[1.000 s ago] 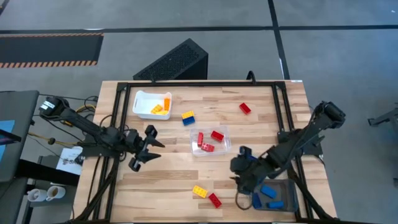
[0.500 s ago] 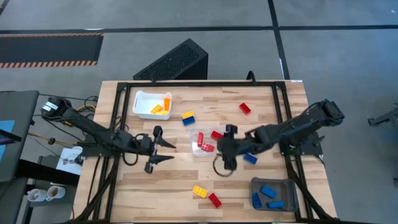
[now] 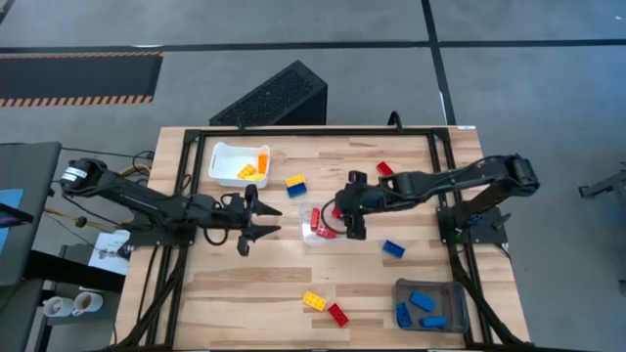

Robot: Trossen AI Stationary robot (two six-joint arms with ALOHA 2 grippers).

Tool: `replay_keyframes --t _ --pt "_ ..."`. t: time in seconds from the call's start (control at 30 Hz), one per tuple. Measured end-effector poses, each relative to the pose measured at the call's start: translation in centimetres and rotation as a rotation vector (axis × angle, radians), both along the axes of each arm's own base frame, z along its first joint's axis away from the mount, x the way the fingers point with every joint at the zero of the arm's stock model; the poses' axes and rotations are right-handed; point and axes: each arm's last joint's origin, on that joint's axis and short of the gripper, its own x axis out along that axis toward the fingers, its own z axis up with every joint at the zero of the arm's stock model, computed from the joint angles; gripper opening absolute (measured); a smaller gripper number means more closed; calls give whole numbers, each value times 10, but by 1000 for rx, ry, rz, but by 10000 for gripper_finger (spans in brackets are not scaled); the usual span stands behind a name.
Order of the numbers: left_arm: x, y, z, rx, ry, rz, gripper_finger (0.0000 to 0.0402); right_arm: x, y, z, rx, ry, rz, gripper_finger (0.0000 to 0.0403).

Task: Sort & place blocks by color
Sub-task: Put the red game piece into the transparent bin

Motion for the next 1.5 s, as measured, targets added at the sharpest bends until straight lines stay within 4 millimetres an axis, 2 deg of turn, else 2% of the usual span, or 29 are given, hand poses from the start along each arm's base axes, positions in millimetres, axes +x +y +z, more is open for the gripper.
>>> replay_keyframes --t 0.1,0.2,0.4,0.6,0.67,0.83,1.03,1.2,1.3,1.5 --pt "1 6 0 -2 0 27 173 4 -12 -5 21 -36 45 260" --pt "2 10 0 -2 0 50 173 4 -29 -20 81 -52 70 260" --pt "3 17 0 -19 0 29 173 -6 -58 -42 135 -9 10 260" --pt "3 19 0 -36 0 29 174 -21 -79 -39 148 -94 -39 260" --pt "3 19 -1 -42 6 28 174 -26 -86 -32 141 -137 -67 260" --pt "2 18 1 -45 -1 1 173 -51 -104 -23 165 -201 -195 260" --pt "0 18 4 -1 -15 -15 173 -84 -124 -32 164 -175 -442 260" --pt "0 23 1 50 10 28 173 -100 -135 -40 163 -132 -582 260" --pt "1 31 2 66 9 54 178 -106 -141 -48 171 -101 -623 260" --pt "0 62 1 73 7 70 202 -113 -160 -65 189 -18 -713 260"
